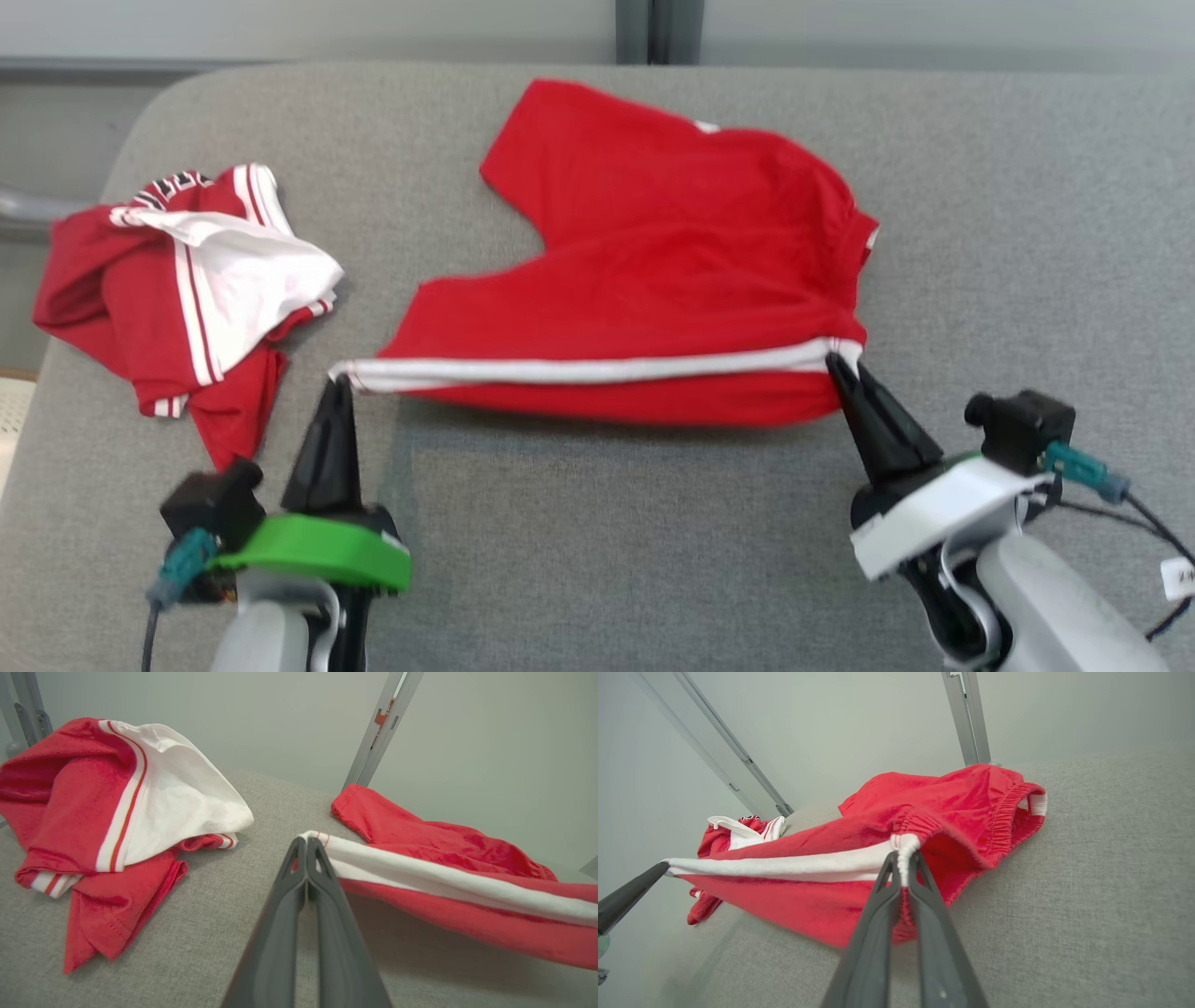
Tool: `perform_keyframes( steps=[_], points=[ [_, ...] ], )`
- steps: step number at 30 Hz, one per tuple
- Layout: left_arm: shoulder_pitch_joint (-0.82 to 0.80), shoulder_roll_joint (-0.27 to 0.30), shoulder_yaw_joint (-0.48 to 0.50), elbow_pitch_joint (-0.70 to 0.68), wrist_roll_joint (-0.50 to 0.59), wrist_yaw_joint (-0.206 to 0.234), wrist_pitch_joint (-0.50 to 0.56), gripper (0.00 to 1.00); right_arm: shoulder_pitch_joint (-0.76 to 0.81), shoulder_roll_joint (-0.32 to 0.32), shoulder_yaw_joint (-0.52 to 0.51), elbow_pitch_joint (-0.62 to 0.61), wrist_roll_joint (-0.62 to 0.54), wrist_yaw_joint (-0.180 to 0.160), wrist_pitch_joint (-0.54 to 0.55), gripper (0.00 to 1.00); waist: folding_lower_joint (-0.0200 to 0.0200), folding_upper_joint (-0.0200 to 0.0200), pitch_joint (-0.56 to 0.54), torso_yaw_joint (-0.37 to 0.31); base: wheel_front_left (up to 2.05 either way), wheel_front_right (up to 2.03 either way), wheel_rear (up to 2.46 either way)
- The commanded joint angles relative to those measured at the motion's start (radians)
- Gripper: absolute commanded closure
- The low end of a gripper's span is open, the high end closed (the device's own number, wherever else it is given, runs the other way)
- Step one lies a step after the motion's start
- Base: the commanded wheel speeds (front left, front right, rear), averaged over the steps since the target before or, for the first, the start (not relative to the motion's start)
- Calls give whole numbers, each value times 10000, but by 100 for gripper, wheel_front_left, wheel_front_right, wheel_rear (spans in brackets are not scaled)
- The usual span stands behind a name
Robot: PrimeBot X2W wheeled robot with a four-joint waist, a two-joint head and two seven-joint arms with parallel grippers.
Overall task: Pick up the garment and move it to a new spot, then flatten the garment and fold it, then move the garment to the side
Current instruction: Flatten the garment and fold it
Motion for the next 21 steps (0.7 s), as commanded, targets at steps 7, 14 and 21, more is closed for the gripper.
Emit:
perform_keyframes(
  steps=[7,14,21],
  points=[
    [1567,39,202,2,-40,-24,-2,100,1497,4,336,-29,415,1,-27,100,0,0,-1908,145,0,0,0],
    [2411,39,515,-179,10,-25,-2,100,2342,-82,798,-201,908,-1,-27,100,0,0,-2363,111,0,0,0],
    [2545,37,762,-432,303,-23,-2,100,2541,-113,1200,-228,1348,-1,-27,100,0,0,-2285,-99,0,0,0]
  ],
)
